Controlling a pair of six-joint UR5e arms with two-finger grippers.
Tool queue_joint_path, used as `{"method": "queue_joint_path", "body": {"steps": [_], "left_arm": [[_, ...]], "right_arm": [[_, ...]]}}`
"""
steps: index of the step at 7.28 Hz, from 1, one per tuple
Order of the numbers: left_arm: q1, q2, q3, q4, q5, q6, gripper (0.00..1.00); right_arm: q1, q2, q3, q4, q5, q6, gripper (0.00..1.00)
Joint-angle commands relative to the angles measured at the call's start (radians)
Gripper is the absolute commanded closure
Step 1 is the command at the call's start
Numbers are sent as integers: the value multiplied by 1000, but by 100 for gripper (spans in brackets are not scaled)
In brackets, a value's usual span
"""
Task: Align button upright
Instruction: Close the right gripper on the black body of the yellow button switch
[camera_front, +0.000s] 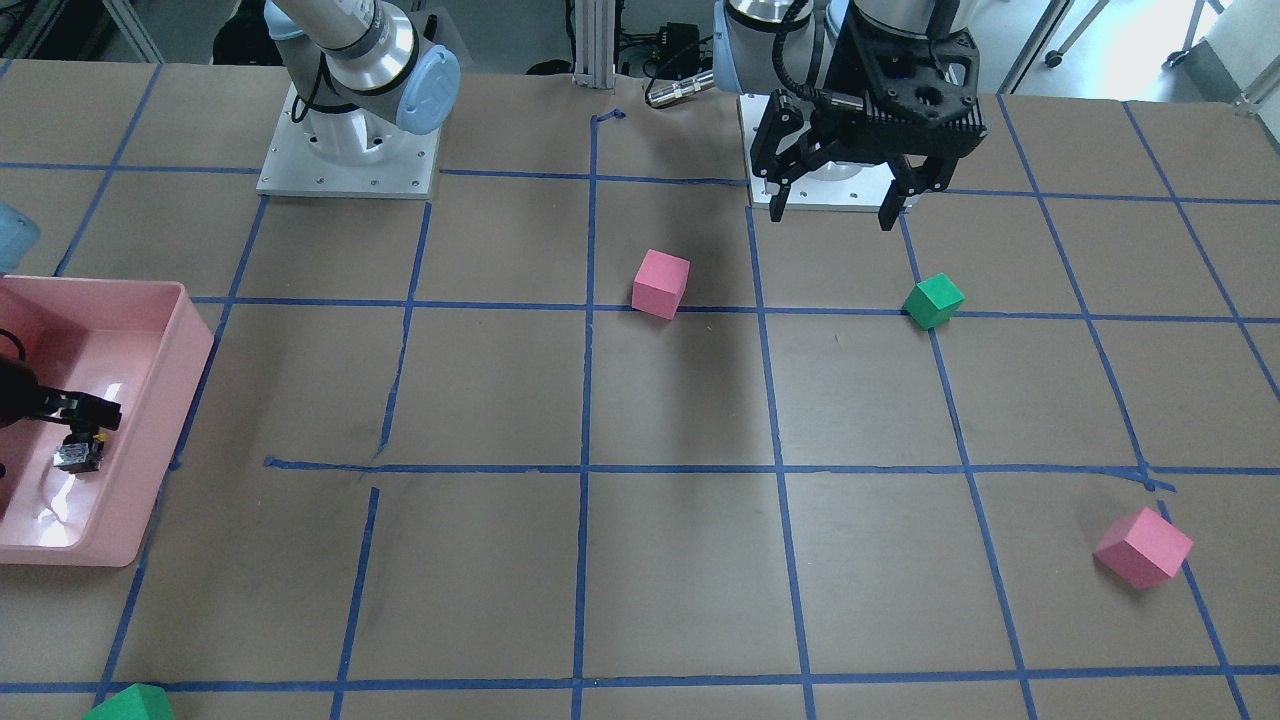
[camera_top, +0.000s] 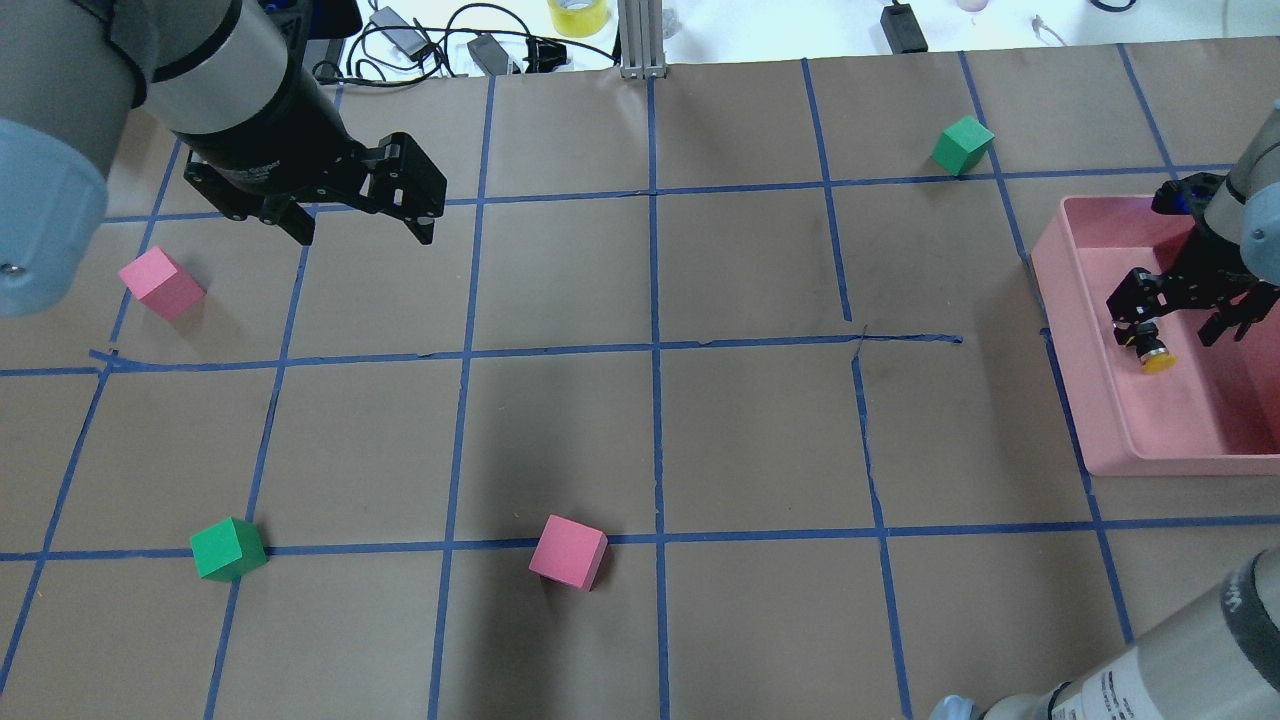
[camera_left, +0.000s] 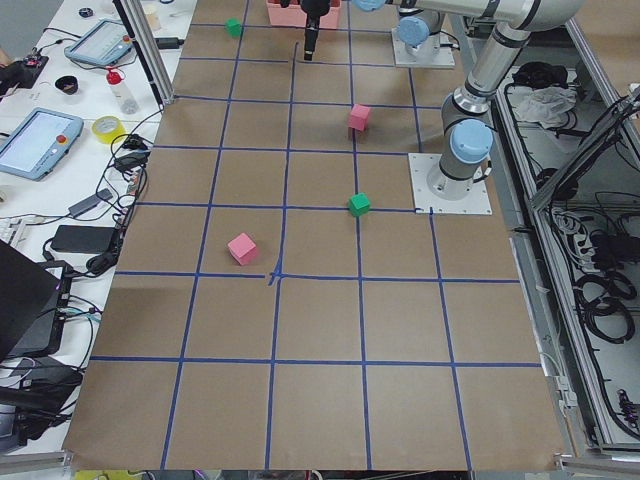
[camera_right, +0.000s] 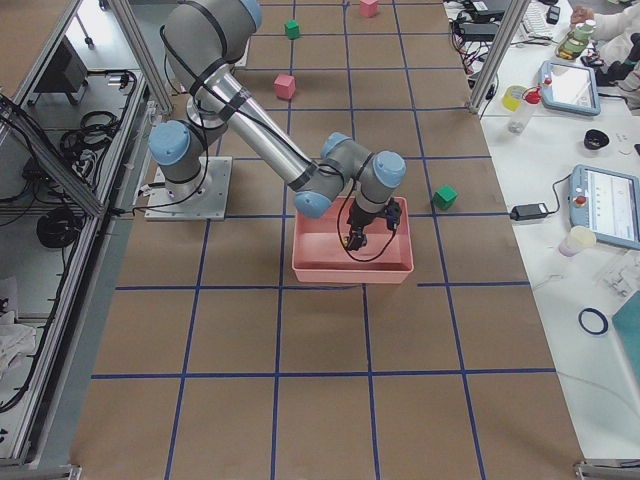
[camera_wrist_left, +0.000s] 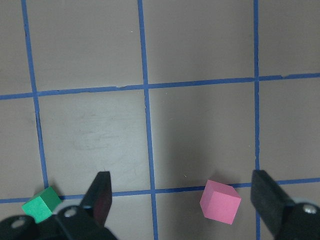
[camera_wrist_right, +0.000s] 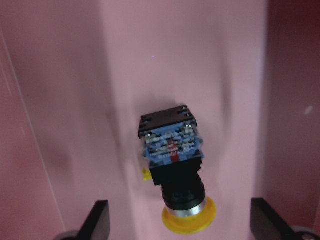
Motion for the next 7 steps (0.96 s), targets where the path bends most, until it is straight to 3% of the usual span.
{"method": "queue_joint_path", "body": {"steps": [1,3,4,5,6,7], "left_arm": [[0,0,0,0,0,0,0],[0,0,0,0,0,0,0],[0,0,0,0,0,0,0],[0,0,0,0,0,0,0],[0,0,0,0,0,0,0],[0,0,0,0,0,0,0]], "right_arm": [[0,10,8,-1,0,-3,0],[0,18,13,-4,-2,-1,2],[0,18,13,-14,-2,-7,27],[-1,18,14,-14,-5,-7,64],[-1,18,14,-13,-6,-9,91],[-1,16,14,-7,-8,-9,100]]}}
